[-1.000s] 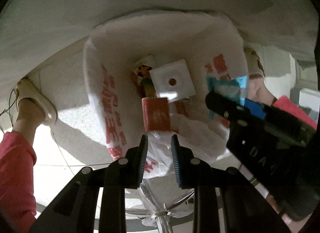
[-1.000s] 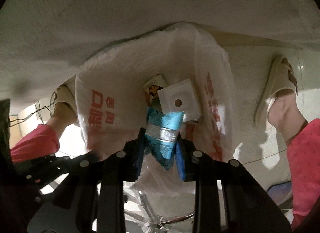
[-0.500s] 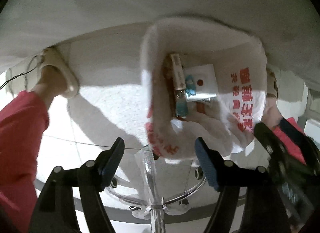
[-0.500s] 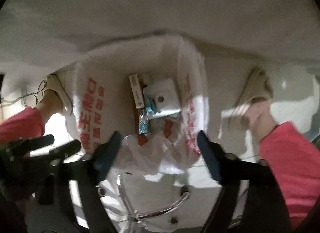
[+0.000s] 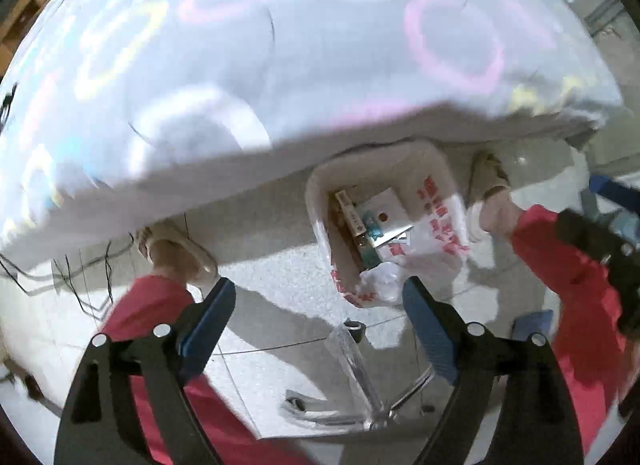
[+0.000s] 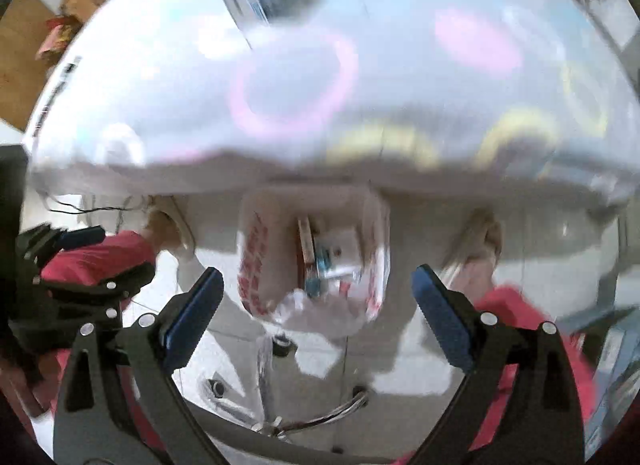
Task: Collect trash
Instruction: 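Raise both tools back over the milk carton and red wrapper, then grasp the white milk carton with the right tool while the left tool grasps the red wrapper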
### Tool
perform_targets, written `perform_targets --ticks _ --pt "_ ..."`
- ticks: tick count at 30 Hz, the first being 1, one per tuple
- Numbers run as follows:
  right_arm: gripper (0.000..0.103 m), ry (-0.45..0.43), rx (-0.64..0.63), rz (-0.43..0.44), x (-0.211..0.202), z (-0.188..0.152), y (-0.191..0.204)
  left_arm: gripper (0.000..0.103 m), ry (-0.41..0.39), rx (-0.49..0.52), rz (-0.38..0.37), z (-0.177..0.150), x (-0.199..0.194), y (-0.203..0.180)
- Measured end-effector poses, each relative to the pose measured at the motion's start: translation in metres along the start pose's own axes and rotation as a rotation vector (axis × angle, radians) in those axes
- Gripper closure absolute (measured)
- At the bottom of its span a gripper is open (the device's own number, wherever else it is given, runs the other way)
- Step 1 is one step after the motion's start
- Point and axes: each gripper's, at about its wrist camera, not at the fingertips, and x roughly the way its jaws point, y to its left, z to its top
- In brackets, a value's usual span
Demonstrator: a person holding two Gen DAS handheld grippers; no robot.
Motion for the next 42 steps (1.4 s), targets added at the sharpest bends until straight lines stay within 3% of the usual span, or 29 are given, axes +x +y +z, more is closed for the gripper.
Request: perform_targets --ticks 6,9,11,14,18,27,36,42 --pt "0.01 -0.101 -0.004 0.078 -0.076 0.051 0.0 0.019 -0.095 0.156 0.012 0.059 -0.081 0.03" --pt "0.01 -0.157 -0.009 0.077 -0.107 0.079 0.005 0.016 -0.146 0.294 0.036 0.101 -0.116 0.041" --pt "0.01 -0.184 -0.012 0.068 -0.116 0.093 0.008 0.015 -0.195 0.375 0.067 0.132 -0.134 0.05" --pt "0.01 -0.206 -0.008 0.054 -0.123 0.117 0.011 0.014 -0.211 0.454 0.035 0.175 -0.146 0.061" --pt "0.01 -0.202 0.019 0.061 -0.12 0.148 0.011 0.014 -0.219 0.57 0.057 0.222 -0.14 0.062" --pt "0.01 -0.201 0.023 0.002 -0.089 0.198 0.025 0.014 -0.162 0.759 0.085 0.272 -0.085 0.048" --pt "0.01 -0.124 0.011 0.013 -0.013 0.218 0.037 0.014 -0.099 0.93 0.091 0.283 -0.031 0.024" --pt "0.01 -0.083 0.015 -0.007 0.029 0.227 0.04 0.014 -0.059 0.976 0.084 0.293 -0.005 0.017"
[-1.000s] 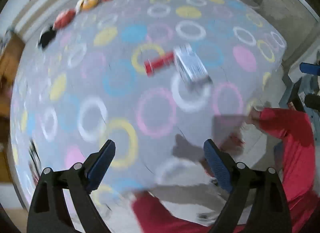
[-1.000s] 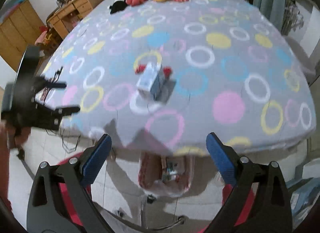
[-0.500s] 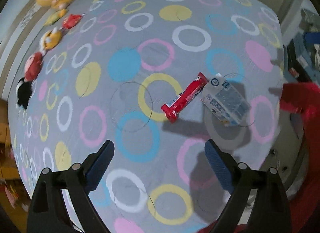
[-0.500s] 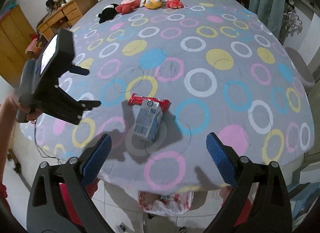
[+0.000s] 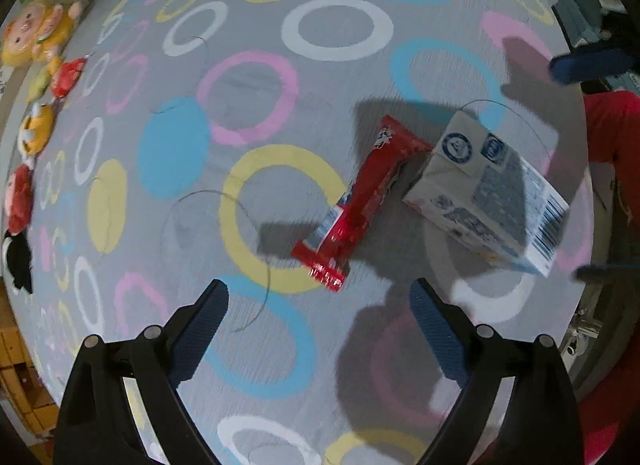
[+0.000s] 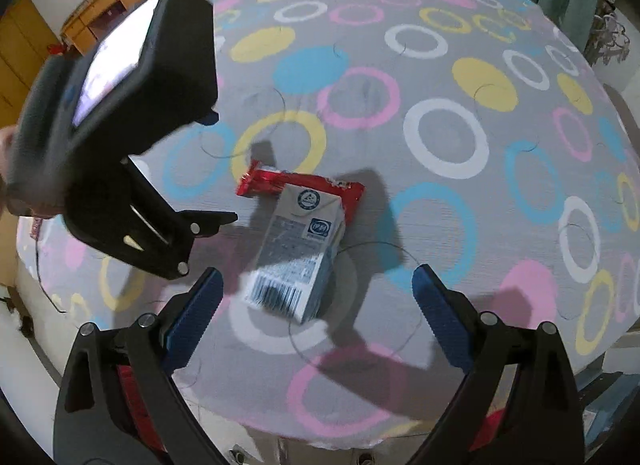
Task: Collect trash
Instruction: 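Grasp the white milk carton with the right tool while the left tool grasps the red wrapper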
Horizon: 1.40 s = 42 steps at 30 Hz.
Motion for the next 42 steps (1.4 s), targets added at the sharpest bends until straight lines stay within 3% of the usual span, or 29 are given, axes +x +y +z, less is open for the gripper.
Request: perform_targets --ticks 13,15,19,21,23,27,29,39,42 --pt "0.015 0.052 0.092 0.082 0.052 0.011 -0.019 0.015 0.016 0.091 -0.01 0.012 0.028 -0.004" --pt "0.03 0.06 0.081 0.078 0.054 0.011 -0.017 0.02 0.022 0.096 -0.009 0.012 0.032 -0.006" --pt "0.041 0.089 0.079 0.088 0.063 0.01 -0.018 0.029 0.021 0.087 -0.04 0.011 0.034 -0.006" --pt "0.054 0.091 0.082 0.091 0.064 0.009 -0.019 0.036 0.01 0.081 -0.062 0.01 0.032 -0.006" --pt "0.055 0.096 0.084 0.101 0.065 0.009 -0.02 0.049 0.011 0.077 -0.098 0.008 0.032 -0.005" --pt "0.058 0.081 0.065 0.082 0.061 0.007 -0.018 0.061 0.001 0.067 -0.099 0.009 0.03 -0.01" --pt "0.058 0.075 0.056 0.069 0.058 0.007 -0.017 0.069 -0.004 0.037 -0.104 0.006 0.028 -0.013" --pt "0.058 0.016 0.059 -0.016 0.024 -0.001 -0.03 0.075 -0.032 -0.319 -0.062 -0.022 0.015 -0.018" --pt "0.058 0.005 0.058 -0.031 0.015 -0.001 -0.039 0.077 -0.029 -0.423 -0.017 -0.035 0.006 -0.029"
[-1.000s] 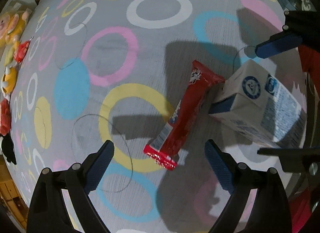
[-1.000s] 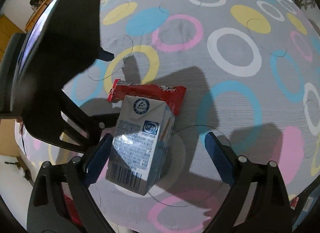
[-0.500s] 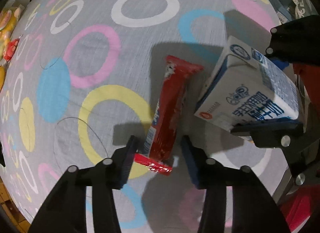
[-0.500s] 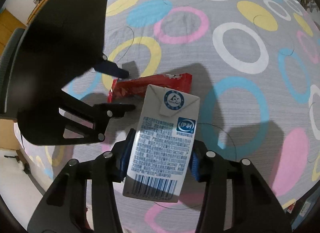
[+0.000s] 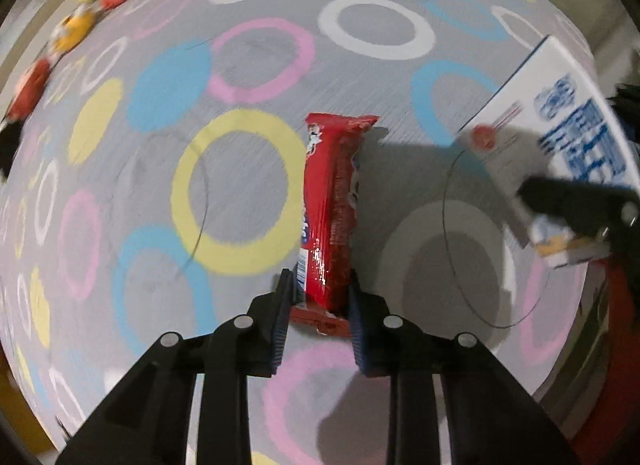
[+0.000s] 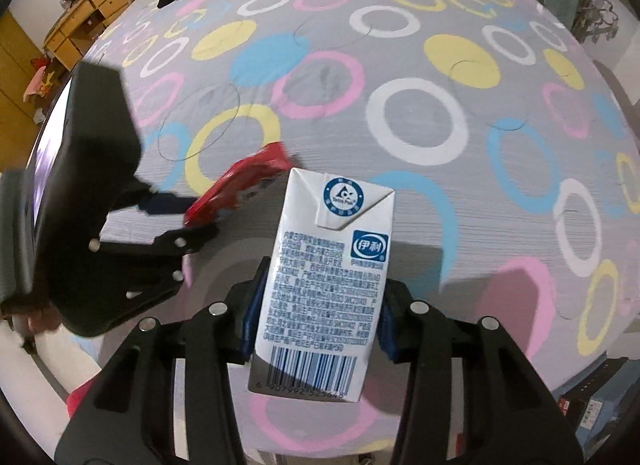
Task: Collect trash
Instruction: 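Grasp the white milk carton with the right tool while the left tool grasps the red wrapper, then carry the milk carton and red wrapper down to the plastic bag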
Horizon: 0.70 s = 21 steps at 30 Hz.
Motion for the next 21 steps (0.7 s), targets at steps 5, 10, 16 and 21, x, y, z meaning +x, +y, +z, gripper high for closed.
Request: perform_targets --ticks 5,10,16,21 --pt "0.058 -0.026 0.014 -0.036 -0.017 -0.004 -0.015 0.078 -0.014 -0.126 0.055 -0.014 -0.009 -0.001" --pt "0.058 -0.073 -0.003 -0.081 -0.041 -0.006 -0.017 0.078 -0.048 -0.22 0.09 -0.033 -0.036 -0.004" --pt "0.058 -0.117 -0.013 -0.078 -0.076 -0.018 -0.017 0.078 -0.123 -0.274 0.121 -0.038 -0.083 -0.027" --pt "0.058 -0.155 -0.035 -0.078 -0.119 -0.043 -0.017 0.078 -0.177 -0.302 0.142 -0.056 -0.126 -0.047"
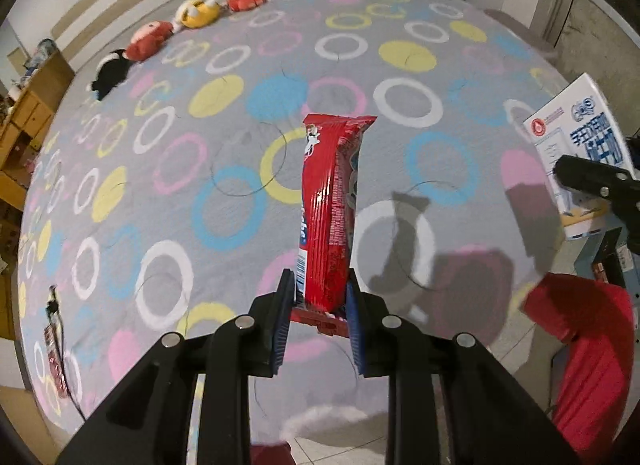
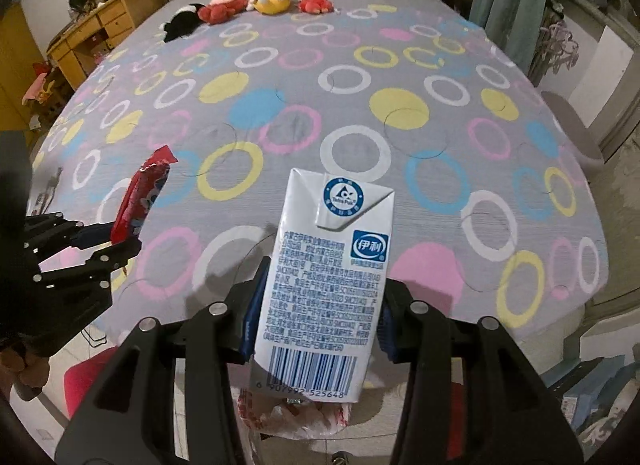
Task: Collect trash
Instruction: 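Carry the milk carton and red wrapper down to the plastic bag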
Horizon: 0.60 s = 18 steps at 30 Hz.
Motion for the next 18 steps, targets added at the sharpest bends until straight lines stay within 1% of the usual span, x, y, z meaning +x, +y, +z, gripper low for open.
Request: perform_targets --ticks 1,3,6,8,15,18 --pt "0.058 -0.009 -0.008 0.0 -0.009 -0.004 0.001 0.078 -0.007 0.005 0.007 0.0 -0.003 -0.005" --pt "0.058 -0.019 -0.022 0.007 -0.023 -0.01 0.003 0.078 -0.026 0.009 0.023 -0.009 -0.024 -0.014" --pt "0.058 -0.033 -0.042 0.018 -0.044 -0.022 0.006 0.078 -0.055 -0.002 0.029 -0.021 -0.049 -0.021" --pt "0.058 -0.042 -0.06 0.024 -0.059 -0.034 0.009 0.078 -0.063 -0.014 0.017 -0.032 -0.064 -0.027" --pt "0.058 -0.05 -0.096 0.058 -0.094 -0.074 0.016 0.078 -0.067 -0.087 0.008 -0.07 -0.099 -0.05" --pt "0.058 -0.048 -0.098 0.075 -0.106 -0.094 0.016 0.078 -0.077 -0.114 0.022 -0.085 -0.11 -0.06"
